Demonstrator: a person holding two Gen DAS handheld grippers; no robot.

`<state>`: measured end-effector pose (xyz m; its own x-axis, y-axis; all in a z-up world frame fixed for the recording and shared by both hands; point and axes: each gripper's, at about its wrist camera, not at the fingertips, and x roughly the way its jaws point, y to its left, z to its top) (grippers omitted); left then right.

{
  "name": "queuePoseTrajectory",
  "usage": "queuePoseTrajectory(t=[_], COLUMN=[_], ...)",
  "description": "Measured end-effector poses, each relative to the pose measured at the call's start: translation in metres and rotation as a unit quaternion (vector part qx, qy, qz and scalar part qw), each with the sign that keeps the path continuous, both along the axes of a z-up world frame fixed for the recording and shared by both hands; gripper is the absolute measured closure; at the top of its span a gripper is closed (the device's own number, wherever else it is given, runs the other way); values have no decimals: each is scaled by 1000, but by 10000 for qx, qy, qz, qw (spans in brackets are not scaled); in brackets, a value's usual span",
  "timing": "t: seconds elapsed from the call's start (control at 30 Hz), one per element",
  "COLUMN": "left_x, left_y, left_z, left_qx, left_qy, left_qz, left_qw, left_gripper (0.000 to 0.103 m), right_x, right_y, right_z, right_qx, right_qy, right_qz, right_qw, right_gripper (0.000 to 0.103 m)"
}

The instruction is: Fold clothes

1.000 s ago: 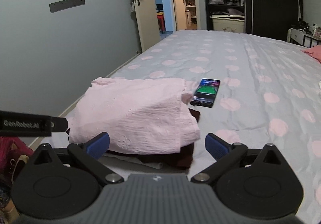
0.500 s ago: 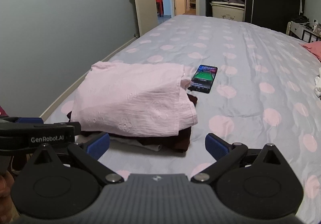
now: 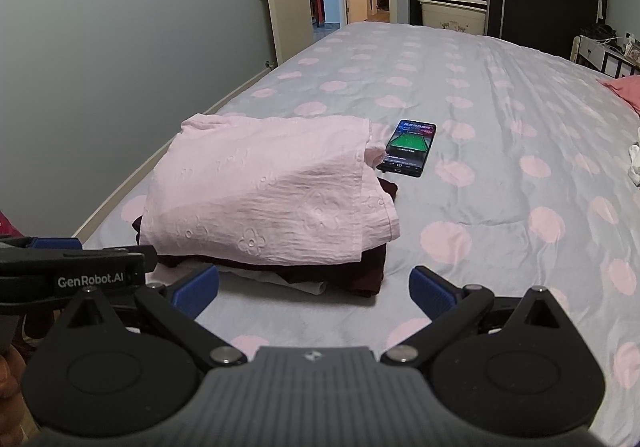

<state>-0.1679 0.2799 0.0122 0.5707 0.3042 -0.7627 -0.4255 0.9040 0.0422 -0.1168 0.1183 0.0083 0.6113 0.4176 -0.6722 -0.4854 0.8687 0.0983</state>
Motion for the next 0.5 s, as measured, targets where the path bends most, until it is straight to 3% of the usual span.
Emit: queuePoseTrajectory(t=[0.5], left_x=[1], left_y=[-1], left_z=[-1], left_qx=[57], left_qy=[47], left_qz=[-17], left_qw=[10000], left_gripper=[27], right_x=[0], right_y=[-1], right_z=[-3], right_qx=[-16], right_qy=[16], right_qz=[-7], right_qw=[10000], right_gripper=[1])
